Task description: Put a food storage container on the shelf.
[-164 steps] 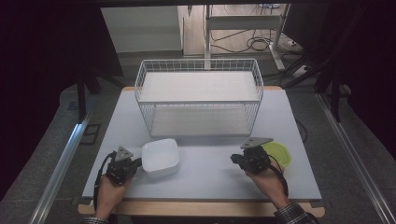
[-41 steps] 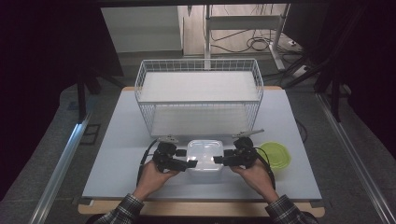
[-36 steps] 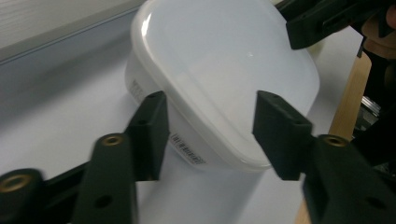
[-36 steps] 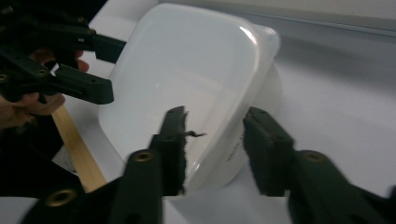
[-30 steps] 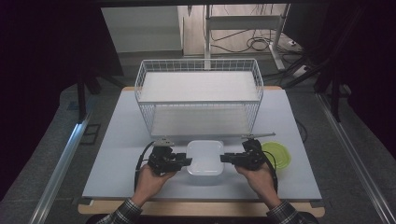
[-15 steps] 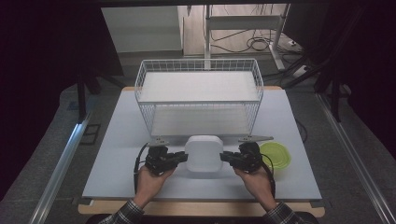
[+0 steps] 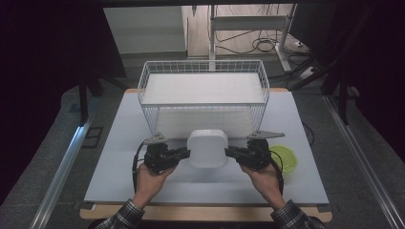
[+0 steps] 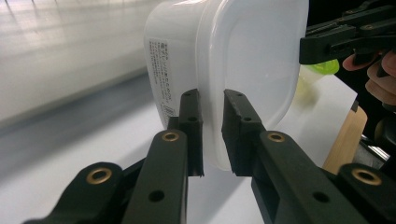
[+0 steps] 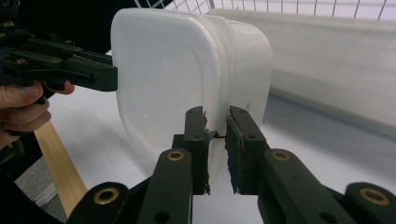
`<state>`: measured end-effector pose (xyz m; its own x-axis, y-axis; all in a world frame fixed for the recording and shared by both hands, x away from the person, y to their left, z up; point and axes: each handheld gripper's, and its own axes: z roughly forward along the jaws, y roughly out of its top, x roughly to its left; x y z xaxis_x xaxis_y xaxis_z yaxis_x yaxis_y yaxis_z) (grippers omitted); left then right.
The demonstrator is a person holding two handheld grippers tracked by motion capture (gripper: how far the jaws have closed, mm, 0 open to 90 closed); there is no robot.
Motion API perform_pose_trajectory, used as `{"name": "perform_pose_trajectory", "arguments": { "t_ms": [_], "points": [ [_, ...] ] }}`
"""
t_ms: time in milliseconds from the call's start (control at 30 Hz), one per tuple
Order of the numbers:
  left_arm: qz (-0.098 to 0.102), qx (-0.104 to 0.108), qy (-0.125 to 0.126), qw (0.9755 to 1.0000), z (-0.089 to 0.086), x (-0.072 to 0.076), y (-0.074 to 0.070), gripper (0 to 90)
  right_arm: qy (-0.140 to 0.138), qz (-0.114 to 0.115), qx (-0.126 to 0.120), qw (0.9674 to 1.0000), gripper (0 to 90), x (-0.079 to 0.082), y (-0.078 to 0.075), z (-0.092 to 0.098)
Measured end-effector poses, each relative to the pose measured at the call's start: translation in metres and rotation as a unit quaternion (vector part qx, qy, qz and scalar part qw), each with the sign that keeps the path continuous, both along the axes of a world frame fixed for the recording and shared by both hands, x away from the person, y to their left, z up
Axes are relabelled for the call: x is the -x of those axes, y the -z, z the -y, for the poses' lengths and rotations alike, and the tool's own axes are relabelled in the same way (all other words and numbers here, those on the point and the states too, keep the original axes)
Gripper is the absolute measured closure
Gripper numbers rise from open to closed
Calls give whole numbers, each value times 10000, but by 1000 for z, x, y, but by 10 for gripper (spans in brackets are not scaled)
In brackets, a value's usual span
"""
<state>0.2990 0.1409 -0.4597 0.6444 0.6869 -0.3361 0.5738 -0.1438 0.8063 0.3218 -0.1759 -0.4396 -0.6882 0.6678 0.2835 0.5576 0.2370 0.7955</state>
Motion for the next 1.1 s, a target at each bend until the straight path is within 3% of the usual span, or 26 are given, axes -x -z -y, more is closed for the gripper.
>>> {"name": "perform_pose_trajectory", "arguments": {
  "t_ms": [533,1100],
  "points": [
    [396,-12,-51,9992,-5,-3,-42,790,-55,351,-149,9993,792,-5,-39,-4],
    [668,34,-114,9977,-10,-11,-82,791,-75,600,-268,9978,791,-16,-78,-7]
  ]
}}
